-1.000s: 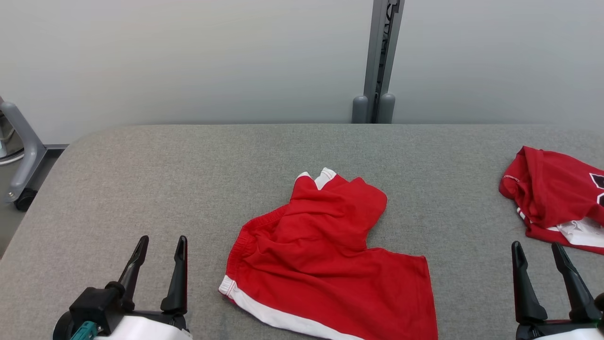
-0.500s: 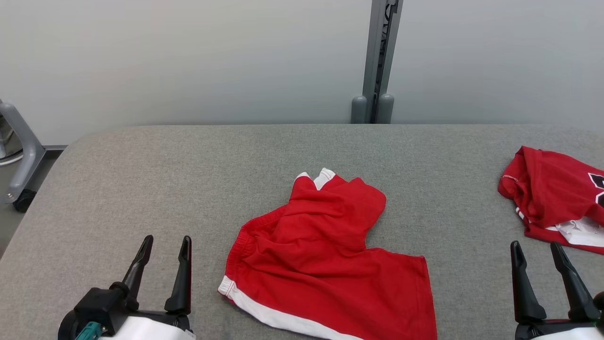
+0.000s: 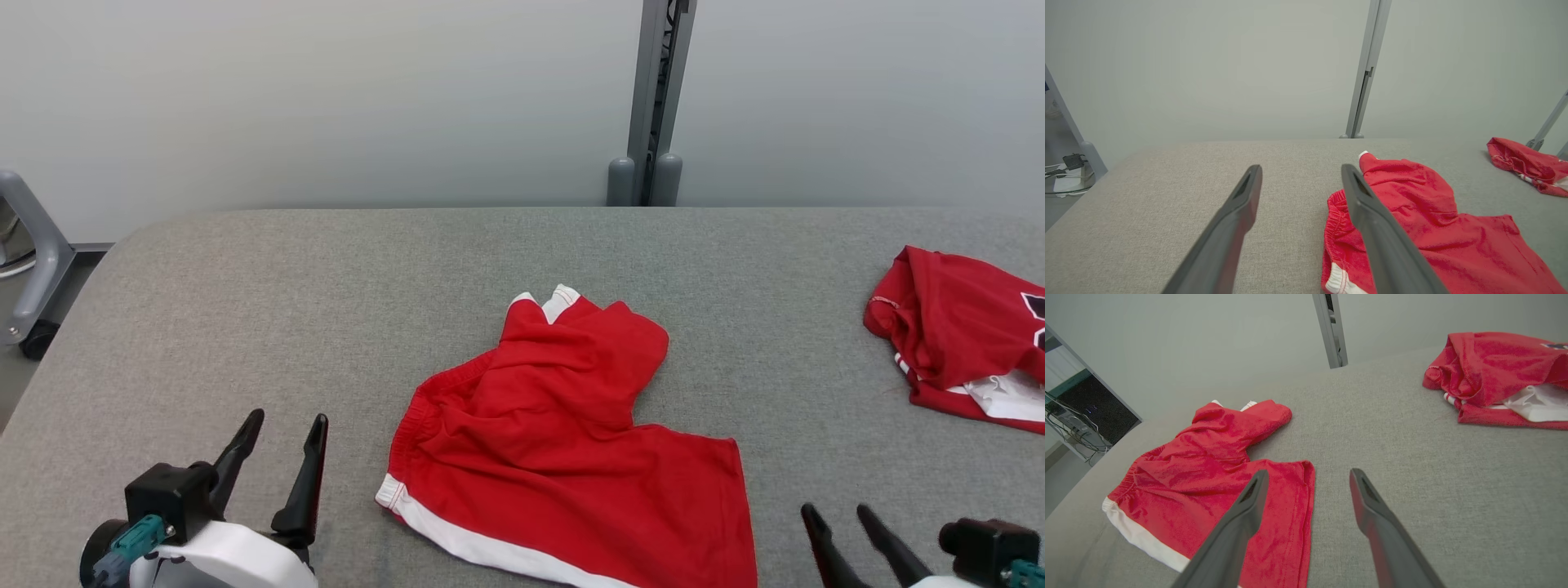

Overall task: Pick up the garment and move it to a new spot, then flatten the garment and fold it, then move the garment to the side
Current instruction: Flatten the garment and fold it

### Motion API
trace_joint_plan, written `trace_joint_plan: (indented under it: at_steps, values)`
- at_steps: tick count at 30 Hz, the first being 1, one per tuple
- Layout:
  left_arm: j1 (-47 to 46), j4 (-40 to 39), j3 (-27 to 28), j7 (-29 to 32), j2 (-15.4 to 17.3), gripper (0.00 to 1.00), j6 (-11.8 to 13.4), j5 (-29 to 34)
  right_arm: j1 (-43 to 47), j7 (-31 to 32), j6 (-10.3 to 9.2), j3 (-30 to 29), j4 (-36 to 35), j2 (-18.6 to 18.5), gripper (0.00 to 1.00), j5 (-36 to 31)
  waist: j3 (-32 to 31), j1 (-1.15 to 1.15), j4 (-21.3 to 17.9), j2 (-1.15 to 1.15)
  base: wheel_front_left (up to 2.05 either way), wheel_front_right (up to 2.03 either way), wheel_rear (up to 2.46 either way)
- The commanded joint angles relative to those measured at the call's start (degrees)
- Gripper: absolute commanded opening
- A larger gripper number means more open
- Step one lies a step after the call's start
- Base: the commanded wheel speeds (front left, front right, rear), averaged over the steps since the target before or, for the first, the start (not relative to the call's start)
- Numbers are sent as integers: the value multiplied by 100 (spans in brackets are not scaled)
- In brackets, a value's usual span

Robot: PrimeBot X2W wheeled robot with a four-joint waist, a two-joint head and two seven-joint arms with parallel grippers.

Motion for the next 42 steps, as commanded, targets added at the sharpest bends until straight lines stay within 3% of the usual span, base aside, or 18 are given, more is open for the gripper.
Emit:
trace_joint_plan:
  at_steps: [1, 7, 16, 27, 35, 36, 37, 38, 39, 40, 42]
  values:
    - [-71, -15, -17, 97, 56, 100, -32, -38, 65, 119, 5, 17, 54, -33, 100, 68, 20, 0, -4, 0, 0, 0, 0]
    - [-242, -46, -264, 1233, 239, 100, -133, -312, 170, 1087, 5, 156, 328, 92, 100, 335, 218, 0, -4, 0, 0, 0, 0]
    - [-623, 349, -573, 2270, 260, 100, -366, -638, -130, 1683, 5, 259, 649, 262, 100, 420, 638, 0, -58, 0, 0, 0, 0]
    - [-1229, 1199, -861, 2712, 215, 100, -766, -707, -273, 2219, 4, 476, 922, 357, 100, 475, 992, 0, -203, 0, 0, 0, 0]
    - [-1410, 1312, -945, 3028, 206, 100, -868, -859, -414, 2336, 5, 712, 869, 381, 100, 737, 1211, 0, -252, 0, 0, 0, 0]
    - [-1432, 1320, -955, 3036, 205, 83, -879, -861, -429, 2342, 5, 736, 873, 386, 100, 764, 1228, 0, -250, 0, 0, 0, 0]
    - [-1458, 1324, -959, 3053, 205, 48, -895, -867, -444, 2341, 5, 758, 880, 390, 100, 787, 1241, 0, -248, 0, 0, 0, 0]
    - [-1476, 1329, -967, 3055, 197, 25, -906, -876, -462, 2349, 5, 784, 894, 394, 65, 802, 1248, 0, -243, 0, 0, 0, 0]
    - [-1475, 1343, -984, 3067, 184, 0, -914, -894, -485, 2351, 8, 814, 906, 398, 37, 803, 1246, 0, -237, 0, 0, 0, 0]
    - [-1468, 1364, -1006, 3074, 181, 0, -940, -906, -499, 2330, 10, 837, 901, 402, 0, 807, 1241, 0, -233, 0, 0, 0, 0]
    - [-1474, 1391, -1012, 3079, 190, 0, -951, -929, -517, 2296, 11, 862, 872, 400, 0, 832, 1219, 0, -225, 0, 0, 0, 0]
